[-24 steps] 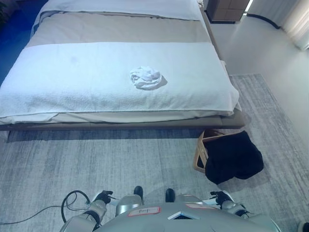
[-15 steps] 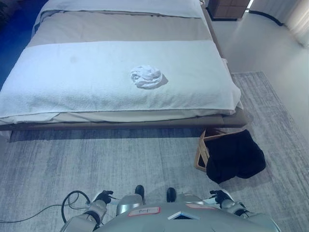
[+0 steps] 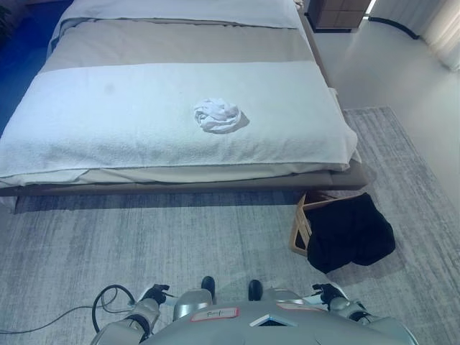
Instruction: Put the clothes on the bed into the basket.
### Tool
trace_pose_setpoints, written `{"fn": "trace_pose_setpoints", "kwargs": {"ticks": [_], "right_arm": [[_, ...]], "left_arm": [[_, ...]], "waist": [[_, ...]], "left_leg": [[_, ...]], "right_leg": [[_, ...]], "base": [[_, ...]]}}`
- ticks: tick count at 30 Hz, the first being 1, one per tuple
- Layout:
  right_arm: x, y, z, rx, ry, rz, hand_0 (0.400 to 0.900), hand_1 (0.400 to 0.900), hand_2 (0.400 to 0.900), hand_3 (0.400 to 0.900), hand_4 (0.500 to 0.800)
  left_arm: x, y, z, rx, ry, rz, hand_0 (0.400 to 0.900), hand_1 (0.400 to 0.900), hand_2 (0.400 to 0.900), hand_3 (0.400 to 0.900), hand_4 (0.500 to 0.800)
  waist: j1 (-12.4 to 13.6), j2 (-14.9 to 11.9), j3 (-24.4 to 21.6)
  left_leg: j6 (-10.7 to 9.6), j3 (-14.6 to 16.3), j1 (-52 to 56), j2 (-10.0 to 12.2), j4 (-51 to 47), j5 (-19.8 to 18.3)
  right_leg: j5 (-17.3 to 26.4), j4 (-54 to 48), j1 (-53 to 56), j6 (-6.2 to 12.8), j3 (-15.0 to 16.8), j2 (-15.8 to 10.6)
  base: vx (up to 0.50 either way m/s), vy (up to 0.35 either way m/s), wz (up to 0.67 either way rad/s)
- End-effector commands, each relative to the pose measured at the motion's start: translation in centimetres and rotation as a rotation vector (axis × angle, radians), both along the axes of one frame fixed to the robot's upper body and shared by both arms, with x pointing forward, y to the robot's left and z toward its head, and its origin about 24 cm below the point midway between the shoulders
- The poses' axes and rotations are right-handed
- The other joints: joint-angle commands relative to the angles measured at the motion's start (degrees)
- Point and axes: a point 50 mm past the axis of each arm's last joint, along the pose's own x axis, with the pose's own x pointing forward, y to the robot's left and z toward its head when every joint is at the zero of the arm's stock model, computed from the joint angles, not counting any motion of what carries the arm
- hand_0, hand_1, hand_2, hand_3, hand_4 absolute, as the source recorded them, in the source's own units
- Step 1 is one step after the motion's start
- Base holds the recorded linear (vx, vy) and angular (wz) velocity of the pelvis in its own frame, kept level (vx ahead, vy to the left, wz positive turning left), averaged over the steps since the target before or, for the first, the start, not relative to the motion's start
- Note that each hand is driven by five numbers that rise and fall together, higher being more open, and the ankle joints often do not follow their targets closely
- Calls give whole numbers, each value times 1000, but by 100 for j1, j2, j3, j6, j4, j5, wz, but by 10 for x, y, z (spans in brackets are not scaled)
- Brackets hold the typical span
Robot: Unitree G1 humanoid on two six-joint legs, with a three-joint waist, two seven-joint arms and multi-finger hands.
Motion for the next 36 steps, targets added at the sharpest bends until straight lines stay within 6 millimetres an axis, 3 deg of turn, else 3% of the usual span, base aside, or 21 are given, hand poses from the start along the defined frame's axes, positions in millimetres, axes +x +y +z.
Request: {"fn": "trace_pose_setpoints", "kwargs": {"ticks": [1, 5, 13, 15, 17, 18, 20, 21, 22, 23, 25, 27, 29, 32, 34, 35, 36], "right_arm": [[9, -14, 5, -42, 7, -45, 900, 900, 900, 900, 800], [11, -16, 6, -45, -2, -52, 900, 900, 900, 900, 800], [14, -19, 7, -56, -3, -61, 900, 900, 900, 900, 800], [14, -20, 8, -58, -5, -75, 900, 900, 900, 900, 800], [12, -22, 8, -64, -6, -85, 900, 900, 900, 900, 800], [11, -24, 9, -69, -3, -89, 900, 900, 900, 900, 800], [12, -31, 11, -85, -1, -90, 900, 900, 900, 900, 800], [13, -34, 13, -92, 1, -98, 900, 900, 900, 900, 800], [12, -38, 14, -104, 5, -104, 900, 900, 900, 900, 800], [12, -39, 14, -108, 8, -103, 900, 900, 900, 900, 800], [10, -40, 15, -115, 14, -93, 900, 900, 900, 900, 800], [10, -40, 14, -121, 10, -90, 900, 900, 900, 900, 800], [13, -36, 13, -115, -5, -84, 900, 900, 900, 900, 800], [15, -28, 11, -87, -13, -92, 900, 900, 900, 900, 800], [8, -23, 8, -70, 15, -91, 900, 900, 900, 900, 800], [6, -22, 7, -64, 22, -98, 900, 900, 900, 900, 800], [3, -21, 7, -56, 26, -108, 900, 900, 900, 900, 800]], "left_arm": [[8, -1, 0, 4, 3, -5, 900, 900, 900, 900, 800], [8, -1, 1, 2, 4, -8, 900, 900, 900, 900, 800], [16, 5, 3, 17, -21, 40, 900, 900, 900, 900, 800], [19, 6, 4, 12, -38, 76, 900, 900, 900, 900, 800], [25, 6, 5, 2, -68, 120, 900, 900, 900, 900, 800], [27, 5, 5, -7, -77, 135, 900, 900, 900, 900, 800], [29, 1, 5, -29, -96, 197, 900, 900, 900, 900, 800], [28, 1, 4, -40, -102, 245, 900, 900, 900, 900, 800], [24, 2, 4, -42, -103, 283, 900, 900, 900, 900, 800], [20, 3, 3, -40, -96, 306, 900, 900, 900, 900, 800], [11, 4, 2, -31, -77, 327, 900, 900, 900, 900, 800], [-4, 5, 0, -21, -45, 375, 900, 900, 900, 900, 800], [-15, 7, -1, -3, -15, 412, 900, 900, 900, 900, 800], [-28, 6, -2, 6, 16, 456, 900, 900, 900, 900, 800], [-40, 8, -2, 17, 42, 495, 900, 900, 900, 900, 800], [-43, 9, -2, 18, 50, 502, 900, 900, 900, 900, 800], [-40, 11, -1, 22, 39, 499, 900, 900, 900, 900, 800]], "waist": [[45, -56, 13], [40, -37, 40], [6, -27, 236], [21, -106, 308], [117, -240, 496], [196, -272, 595], [377, -325, 783], [477, -314, 793], [552, -300, 750], [636, -293, 723], [810, -214, 672], [1021, -245, 669], [1107, -291, 641], [1259, -347, 546], [1401, -447, 306], [1433, -545, 196], [1412, -631, 147]], "left_leg": [[103, 563, 89, -231, 29, -253], [119, 569, 89, -233, 29, -257], [116, 549, 37, -56, 119, -211], [104, 512, -207, -29, 729, -369], [41, 425, -789, -50, 2018, -376], [78, 338, -1086, -120, 2512, -229], [161, 9, -1671, -512, 3340, -50], [193, -91, -2012, -817, 3257, -73], [213, -22, -2259, -885, 2927, -54], [199, 68, -2338, -704, 2487, 71], [86, 135, -2491, -425, 1612, 666], [6, -88, -2920, -178, 581, 917], [-222, -54, -3232, 146, 182, 1141], [-393, 272, -3384, 510, 267, 1488], [-271, 245, -3238, 432, 459, 1621], [-283, 238, -3229, 349, 655, 1758], [-245, 386, -3274, 217, 1063, 1663]], "right_leg": [[166, -4, -148, 482, -67, -251], [162, 15, -145, 488, -75, -261], [-194, 773, -560, 296, -7, -113], [-304, 893, -568, 205, 36, -52], [-399, 1002, -500, 49, 83, 24], [-451, 1038, -442, -14, 112, 57], [-551, 1073, -323, -101, 139, 43], [-608, 1012, -211, -80, 200, 65], [-630, 941, -98, -42, 269, 96], [-696, 864, 28, 1, 342, 131], [-814, 686, 347, 15, 519, 261], [-1048, 547, 675, 36, 845, 263], [-1228, 486, 934, 65, 1143, 200], [-1433, 403, 1336, 176, 1374, -8], [-1517, 474, 1644, 373, 1337, -381], [-1230, 709, 1694, 513, 1283, -595], [-730, 1051, 1657, 666, 1185, -793]], "base": [[0, 0, 0], [0, 0, 0], [8, -63, -3], [24, -164, 7], [-2, -236, 8], [29, -225, -10], [113, -141, -30], [261, -81, -38], [351, -52, -42], [409, -21, -46], [456, 18, -62], [520, 45, -85], [508, 80, -69], [572, 209, -65], [773, 375, -54], [803, 391, -8], [694, 320, 9]]}}
